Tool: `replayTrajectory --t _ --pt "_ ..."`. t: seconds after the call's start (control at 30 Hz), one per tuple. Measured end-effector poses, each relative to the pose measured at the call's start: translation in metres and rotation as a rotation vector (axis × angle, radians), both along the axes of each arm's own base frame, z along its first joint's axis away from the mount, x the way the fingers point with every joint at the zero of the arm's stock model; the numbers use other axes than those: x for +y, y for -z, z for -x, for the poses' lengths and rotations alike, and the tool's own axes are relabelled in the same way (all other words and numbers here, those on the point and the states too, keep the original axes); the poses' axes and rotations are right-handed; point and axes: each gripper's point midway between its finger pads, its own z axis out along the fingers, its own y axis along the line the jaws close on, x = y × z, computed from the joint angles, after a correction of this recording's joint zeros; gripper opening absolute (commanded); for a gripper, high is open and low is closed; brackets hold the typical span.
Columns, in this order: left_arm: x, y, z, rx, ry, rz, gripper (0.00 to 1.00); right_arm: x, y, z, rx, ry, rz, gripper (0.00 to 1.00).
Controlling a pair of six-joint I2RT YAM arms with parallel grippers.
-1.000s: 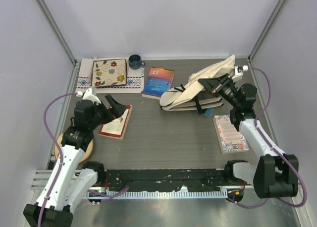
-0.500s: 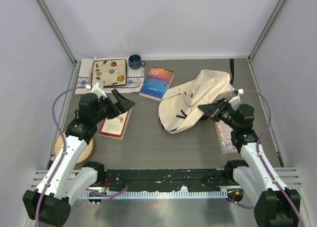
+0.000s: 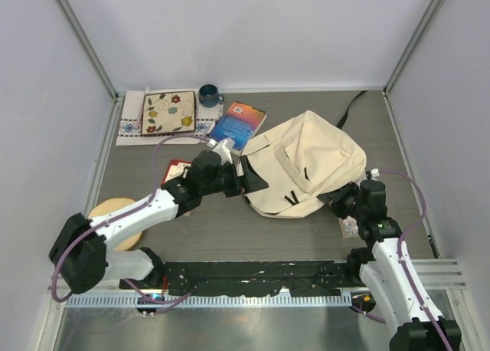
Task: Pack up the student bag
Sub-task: Place the student bag at the center of the board.
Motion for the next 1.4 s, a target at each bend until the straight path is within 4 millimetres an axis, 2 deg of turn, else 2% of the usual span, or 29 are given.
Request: replayTrajectory --t 0.1,0.23,0.33,0.4,0.6,0.83,0.93,1.23,1.27,1.4 --pt "-0.028 0.020 0.005 0.061 0.031 0.018 0.76 -0.003 0.010 0.008 0.033 0.011 0.011 0.01" --pt "-0.053 0.042 0.017 0.139 0.061 0.013 0.74 -0.004 0.020 0.014 0.058 0.018 0.018 0.01" --pt "-0.070 0.046 0.025 0.174 0.074 0.023 0.70 -0.005 0.027 0.018 0.063 0.021 0.021 0.01" --pt "-0.081 0.046 0.029 0.189 0.072 0.039 0.64 -0.005 0.030 0.020 0.064 0.021 0.021 0.01" --pt "-0.105 0.051 0.037 0.245 0.068 0.063 0.61 -0.005 0.030 0.022 0.041 0.020 0.020 0.01" --pt "-0.113 0.069 0.049 0.284 0.043 0.007 0.61 -0.005 0.026 0.022 0.014 0.019 0.018 0.01" --pt "-0.115 0.072 0.047 0.276 0.017 -0.022 0.60 -0.005 0.025 0.022 -0.001 0.017 0.016 0.01" --pt "-0.124 0.083 0.023 0.236 -0.070 -0.064 0.45 -0.003 0.023 0.025 -0.024 0.000 0.020 0.01" --pt "-0.125 0.085 0.022 0.235 -0.074 -0.068 0.41 -0.003 0.023 0.025 -0.022 -0.001 0.021 0.01" --pt "-0.124 0.091 0.020 0.238 -0.085 -0.085 0.38 -0.003 0.024 0.026 -0.021 -0.005 0.024 0.01"
